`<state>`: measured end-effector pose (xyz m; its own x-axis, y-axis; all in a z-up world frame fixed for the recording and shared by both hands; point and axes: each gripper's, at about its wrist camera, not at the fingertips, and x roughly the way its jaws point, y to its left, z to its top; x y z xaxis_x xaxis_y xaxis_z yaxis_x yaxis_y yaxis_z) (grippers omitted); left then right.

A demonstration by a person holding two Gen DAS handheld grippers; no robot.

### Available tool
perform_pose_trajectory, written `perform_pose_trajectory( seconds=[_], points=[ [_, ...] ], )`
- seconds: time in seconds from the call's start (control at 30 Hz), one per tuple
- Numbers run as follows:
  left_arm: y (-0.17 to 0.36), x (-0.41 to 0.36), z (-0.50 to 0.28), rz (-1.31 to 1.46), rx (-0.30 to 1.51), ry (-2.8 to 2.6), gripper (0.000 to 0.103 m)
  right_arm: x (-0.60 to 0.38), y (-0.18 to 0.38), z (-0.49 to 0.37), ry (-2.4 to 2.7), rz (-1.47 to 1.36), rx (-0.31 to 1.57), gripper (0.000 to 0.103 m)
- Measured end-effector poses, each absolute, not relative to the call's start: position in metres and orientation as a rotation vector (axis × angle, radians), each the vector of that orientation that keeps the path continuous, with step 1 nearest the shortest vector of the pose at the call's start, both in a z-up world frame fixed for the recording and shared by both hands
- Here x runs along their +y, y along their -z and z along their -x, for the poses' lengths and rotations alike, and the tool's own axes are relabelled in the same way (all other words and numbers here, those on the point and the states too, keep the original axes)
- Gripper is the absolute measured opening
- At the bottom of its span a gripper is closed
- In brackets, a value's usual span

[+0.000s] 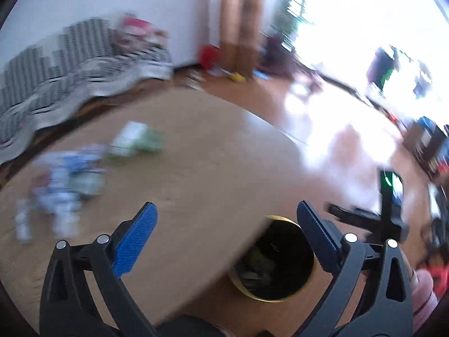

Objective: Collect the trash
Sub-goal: 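Open both grippers over the bin, then return them to the table, then grasp crumpled foil wrapper with right gripper while left grasps silver blister pack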

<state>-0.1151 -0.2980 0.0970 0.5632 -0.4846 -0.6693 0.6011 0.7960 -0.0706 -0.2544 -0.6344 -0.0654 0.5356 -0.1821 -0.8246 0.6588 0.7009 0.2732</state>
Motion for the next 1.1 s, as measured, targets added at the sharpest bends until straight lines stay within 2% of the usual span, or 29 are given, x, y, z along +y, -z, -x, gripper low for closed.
perform_pose_trajectory(
  seconds=[0.1,0.33,0.47,0.57,0.67,0.8,0.97,1.03,1.1],
  points=[
    [-0.104,-0.228,0.094,-0.162,0.709,0.441,0.097,-0.622,0.05,0.248,0.546,-0.608,0.856,0.097],
    [-0.074,-0.045,0.075,0.018,0.811,0.166,0.097,-0.541,-0.021,0.208,0.381,-0.547,0.804,0.096],
    [-0.064,0.017,0.082,0.192,0.862,0.177,0.097,-0.48,-0.074,0.177,0.214,-0.51,0.784,0.096],
    [-0.062,0.031,0.085,0.137,0.86,0.175,0.097,-0.429,-0.117,0.146,0.109,-0.429,0.734,0.096],
    [-0.06,0.027,0.068,0.115,0.879,0.171,0.097,-0.384,-0.137,0.109,0.02,-0.324,0.714,0.096],
    [-0.051,0.019,0.036,0.145,0.9,0.143,0.097,-0.325,-0.117,0.04,-0.097,-0.293,0.749,0.096],
    [-0.014,-0.004,-0.03,0.162,1.003,0.069,0.097,-0.28,-0.073,-0.039,-0.181,-0.298,0.85,0.095],
    [-0.007,-0.012,-0.045,0.129,1.005,0.04,0.097,-0.269,-0.058,-0.059,-0.199,-0.296,0.882,0.092],
    [0.005,-0.016,-0.059,0.087,1.02,0.001,0.097,-0.264,-0.045,-0.071,-0.228,-0.301,0.926,0.083]
  ],
)
